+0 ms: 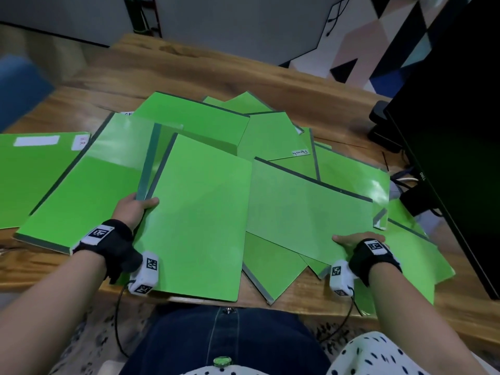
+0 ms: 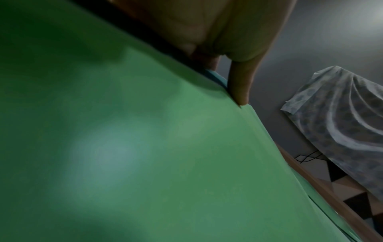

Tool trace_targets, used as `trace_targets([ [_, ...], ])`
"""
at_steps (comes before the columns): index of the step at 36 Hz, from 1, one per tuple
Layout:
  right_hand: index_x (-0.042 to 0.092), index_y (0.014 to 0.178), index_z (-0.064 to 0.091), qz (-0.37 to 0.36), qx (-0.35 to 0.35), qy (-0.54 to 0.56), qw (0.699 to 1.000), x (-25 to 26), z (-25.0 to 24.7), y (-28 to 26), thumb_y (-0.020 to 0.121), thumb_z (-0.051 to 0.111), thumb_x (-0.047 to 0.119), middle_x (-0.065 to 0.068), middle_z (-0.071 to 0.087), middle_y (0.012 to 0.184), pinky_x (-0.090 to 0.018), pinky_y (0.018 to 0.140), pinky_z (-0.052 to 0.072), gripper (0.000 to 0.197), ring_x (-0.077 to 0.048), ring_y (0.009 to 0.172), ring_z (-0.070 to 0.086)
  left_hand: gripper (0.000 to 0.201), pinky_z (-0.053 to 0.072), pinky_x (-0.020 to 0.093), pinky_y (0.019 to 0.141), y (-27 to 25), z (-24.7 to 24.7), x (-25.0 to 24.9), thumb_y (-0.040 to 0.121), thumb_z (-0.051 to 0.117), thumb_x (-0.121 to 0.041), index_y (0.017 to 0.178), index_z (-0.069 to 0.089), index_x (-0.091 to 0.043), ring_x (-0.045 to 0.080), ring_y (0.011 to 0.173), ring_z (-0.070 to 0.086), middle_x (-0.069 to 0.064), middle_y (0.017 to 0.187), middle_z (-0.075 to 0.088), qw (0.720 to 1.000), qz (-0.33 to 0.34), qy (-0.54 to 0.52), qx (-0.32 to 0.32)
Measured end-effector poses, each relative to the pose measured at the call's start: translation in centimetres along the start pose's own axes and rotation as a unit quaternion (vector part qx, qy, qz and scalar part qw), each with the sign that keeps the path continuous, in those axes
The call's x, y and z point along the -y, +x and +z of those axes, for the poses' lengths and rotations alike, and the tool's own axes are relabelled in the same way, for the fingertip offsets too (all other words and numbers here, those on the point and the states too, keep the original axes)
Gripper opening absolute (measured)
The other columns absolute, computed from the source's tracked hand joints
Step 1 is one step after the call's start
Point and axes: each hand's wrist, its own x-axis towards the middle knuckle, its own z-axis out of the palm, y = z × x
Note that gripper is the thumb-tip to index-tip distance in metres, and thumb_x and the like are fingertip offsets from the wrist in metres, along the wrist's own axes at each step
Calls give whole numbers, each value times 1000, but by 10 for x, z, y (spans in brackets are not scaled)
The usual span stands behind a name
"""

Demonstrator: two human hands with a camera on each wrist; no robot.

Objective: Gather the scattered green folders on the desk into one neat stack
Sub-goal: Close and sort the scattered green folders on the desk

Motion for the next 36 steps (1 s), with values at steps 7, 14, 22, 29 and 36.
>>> trace_targets([
  [7,-3,132,47,-91,-32,184,978,34,-67,-38,74,80,19,-17,60,119,-34,80,48,70,-34,106,61,41,35,32,82,-2,3,-2,90,61,-15,125,52,4,23,92,48,12,101,53,1000,-8,28,-11],
  [14,11,102,66,-209,89,529,817,49,-93,-59,75,72,32,-8,70,104,-24,60,50,34,-16,71,64,45,37,34,83,1,4,-4,91,60,-19,128,49,4,25,91,47,13,102,53,998,-28,51,-12],
  [22,7,140,35,-192,292,697,626,41,-49,-93,63,81,32,-24,48,134,-51,108,35,93,-37,130,43,51,38,39,98,-3,8,-4,93,57,-20,134,44,7,36,114,51,23,130,52,995,-50,84,-6],
  [29,-5,137,37,-167,134,531,820,82,-5,-110,83,69,13,-16,47,139,-39,106,38,65,-29,124,47,49,38,35,92,-8,11,0,93,57,-20,132,45,8,33,107,52,23,128,53,997,-48,52,-12],
  [36,-6,136,31,-258,-49,527,808,123,-49,-126,88,65,18,-14,41,132,-28,103,31,64,-22,123,40,41,37,31,83,-9,-3,-4,92,58,-17,126,52,6,23,92,49,13,100,54,998,-2,-38,-50],
])
